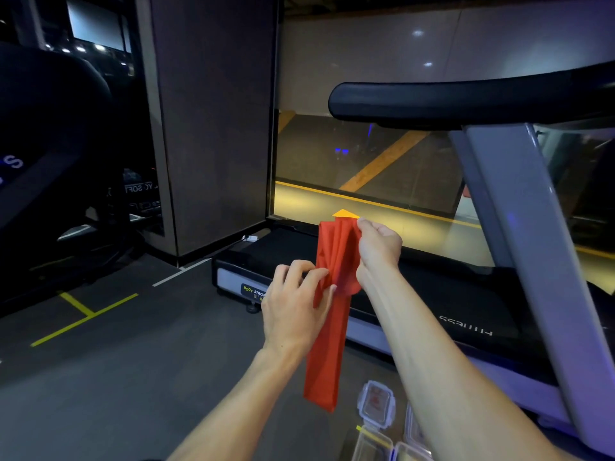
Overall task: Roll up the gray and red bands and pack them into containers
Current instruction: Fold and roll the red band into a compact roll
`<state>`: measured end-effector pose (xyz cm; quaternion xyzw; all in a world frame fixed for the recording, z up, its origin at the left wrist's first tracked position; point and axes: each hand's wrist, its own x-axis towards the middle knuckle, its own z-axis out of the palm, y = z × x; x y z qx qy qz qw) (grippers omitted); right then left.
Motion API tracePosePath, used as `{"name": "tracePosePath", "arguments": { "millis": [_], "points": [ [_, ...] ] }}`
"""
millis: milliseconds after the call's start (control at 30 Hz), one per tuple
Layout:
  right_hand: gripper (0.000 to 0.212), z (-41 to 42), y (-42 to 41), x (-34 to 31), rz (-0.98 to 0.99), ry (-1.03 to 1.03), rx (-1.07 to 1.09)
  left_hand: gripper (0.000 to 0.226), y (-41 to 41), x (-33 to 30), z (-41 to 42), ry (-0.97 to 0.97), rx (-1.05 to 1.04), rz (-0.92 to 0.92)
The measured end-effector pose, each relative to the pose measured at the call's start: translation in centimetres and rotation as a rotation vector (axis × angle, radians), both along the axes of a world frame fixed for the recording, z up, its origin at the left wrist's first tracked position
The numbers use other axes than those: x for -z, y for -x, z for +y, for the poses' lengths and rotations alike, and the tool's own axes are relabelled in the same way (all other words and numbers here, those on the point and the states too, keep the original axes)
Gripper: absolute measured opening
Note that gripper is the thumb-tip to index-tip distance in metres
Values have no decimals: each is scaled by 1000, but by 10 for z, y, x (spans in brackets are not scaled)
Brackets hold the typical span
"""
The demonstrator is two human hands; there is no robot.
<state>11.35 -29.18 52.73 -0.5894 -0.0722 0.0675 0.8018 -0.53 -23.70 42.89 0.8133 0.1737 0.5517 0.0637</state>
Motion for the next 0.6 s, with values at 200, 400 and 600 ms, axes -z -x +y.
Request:
{"name": "tracePosePath", "arguments": {
  "millis": [200, 400, 600],
  "points": [
    [8, 2, 3, 2, -7, 21, 1, 19, -1, -4, 3, -23, -35, 71],
    [7, 3, 4, 3, -28, 20, 4, 18, 0, -11, 5, 277, 176, 97],
    [11, 2, 3, 1, -20, 42, 16, 13, 5, -8, 6, 290, 309, -43]
  ]
}}
